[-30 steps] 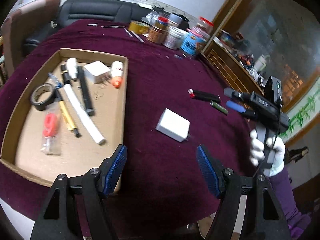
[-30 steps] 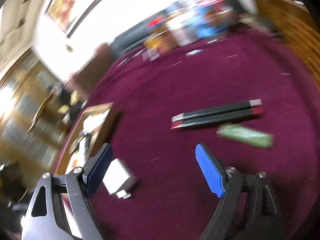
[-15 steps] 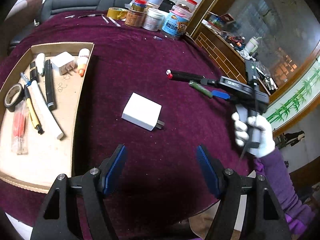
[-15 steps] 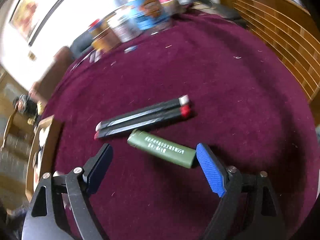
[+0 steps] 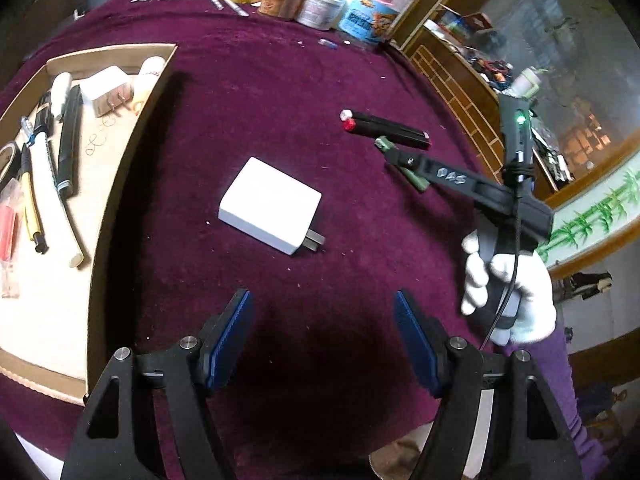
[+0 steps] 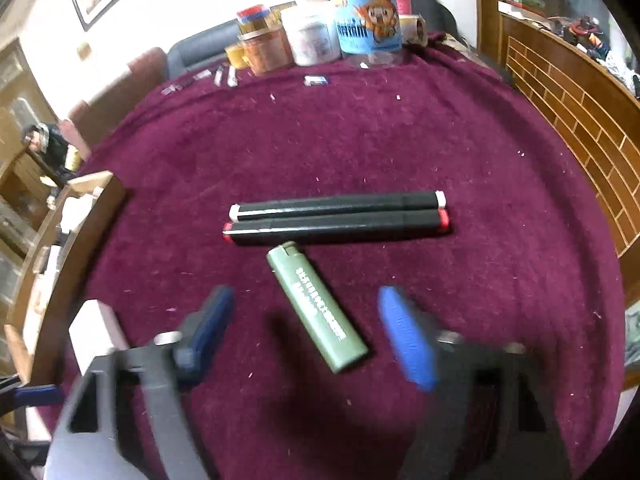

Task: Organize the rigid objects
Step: 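Close the left tool on the white charger while the right tool closes on the green lighter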

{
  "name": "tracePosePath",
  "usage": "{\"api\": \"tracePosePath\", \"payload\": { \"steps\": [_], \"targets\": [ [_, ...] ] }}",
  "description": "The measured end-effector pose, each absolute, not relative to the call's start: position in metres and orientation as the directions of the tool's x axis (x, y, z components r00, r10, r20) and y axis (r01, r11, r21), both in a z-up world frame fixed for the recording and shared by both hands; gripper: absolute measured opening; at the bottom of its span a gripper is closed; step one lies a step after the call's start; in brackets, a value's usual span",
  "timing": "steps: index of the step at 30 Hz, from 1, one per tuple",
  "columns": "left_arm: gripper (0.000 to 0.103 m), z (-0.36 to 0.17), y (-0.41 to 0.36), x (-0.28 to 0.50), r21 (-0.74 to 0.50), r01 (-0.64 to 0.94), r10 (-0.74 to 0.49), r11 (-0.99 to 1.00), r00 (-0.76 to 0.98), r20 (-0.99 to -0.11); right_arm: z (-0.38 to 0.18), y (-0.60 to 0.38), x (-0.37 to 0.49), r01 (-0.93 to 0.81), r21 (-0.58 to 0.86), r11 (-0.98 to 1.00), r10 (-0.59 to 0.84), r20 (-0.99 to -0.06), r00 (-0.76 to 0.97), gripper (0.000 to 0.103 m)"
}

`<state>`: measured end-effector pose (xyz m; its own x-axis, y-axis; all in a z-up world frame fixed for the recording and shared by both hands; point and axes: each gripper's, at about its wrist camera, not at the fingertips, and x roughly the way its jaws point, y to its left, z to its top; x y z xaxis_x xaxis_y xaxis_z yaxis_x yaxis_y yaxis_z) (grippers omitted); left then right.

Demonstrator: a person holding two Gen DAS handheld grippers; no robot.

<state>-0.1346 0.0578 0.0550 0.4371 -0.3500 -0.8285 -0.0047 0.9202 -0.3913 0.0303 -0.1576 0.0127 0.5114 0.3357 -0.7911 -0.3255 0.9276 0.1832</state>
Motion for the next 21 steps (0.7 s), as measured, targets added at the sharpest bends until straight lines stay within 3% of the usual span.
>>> {"api": "tracePosePath", "payload": {
  "steps": [1, 3, 10, 11, 13, 18, 21],
  "targets": [
    [0.066, 0.053, 0.059, -0.133, -0.387, -0.016, -0.342, 0.922, 0.435, -0.833, 0.011, -0.156, 0.030, -0.300, 0.139, 0.944, 0.290, -0.782, 0.552, 0.034],
    [0.066, 0.048, 0.059, -0.127, -0.384, -0.045, -0.331, 0.922, 0.423, -0.844, 0.009, -0.161, 0.028, -0.278, 0.171, 0.945, 0.304, -0.771, 0.560, 0.027],
    [0.066, 0.030, 0.058, -0.086, -0.373, -0.146, -0.279, 0.916, 0.436, -0.855, 0.005, -0.188, 0.031, -0.234, 0.345, 0.909, 0.416, -0.710, 0.568, 0.022],
    [0.071, 0.027, 0.055, -0.078, -0.366, -0.161, -0.264, 0.917, 0.444, -0.856, 0.004, -0.190, 0.031, -0.231, 0.364, 0.902, 0.429, -0.705, 0.565, 0.022],
    [0.071, 0.027, 0.049, -0.068, -0.336, -0.128, -0.239, 0.933, 0.478, -0.845, 0.004, -0.189, 0.033, -0.229, 0.378, 0.897, 0.439, -0.701, 0.563, 0.022],
    [0.069, 0.020, 0.007, -0.043, -0.093, 0.091, -0.126, 0.991, 0.490, -0.862, 0.004, -0.189, 0.034, -0.230, 0.389, 0.892, 0.448, -0.697, 0.560, 0.022],
    [0.069, 0.021, 0.006, -0.042, -0.116, 0.085, -0.143, 0.990, 0.486, -0.862, 0.003, -0.193, 0.036, -0.227, 0.423, 0.877, 0.474, -0.687, 0.551, 0.022]
  ]
}}
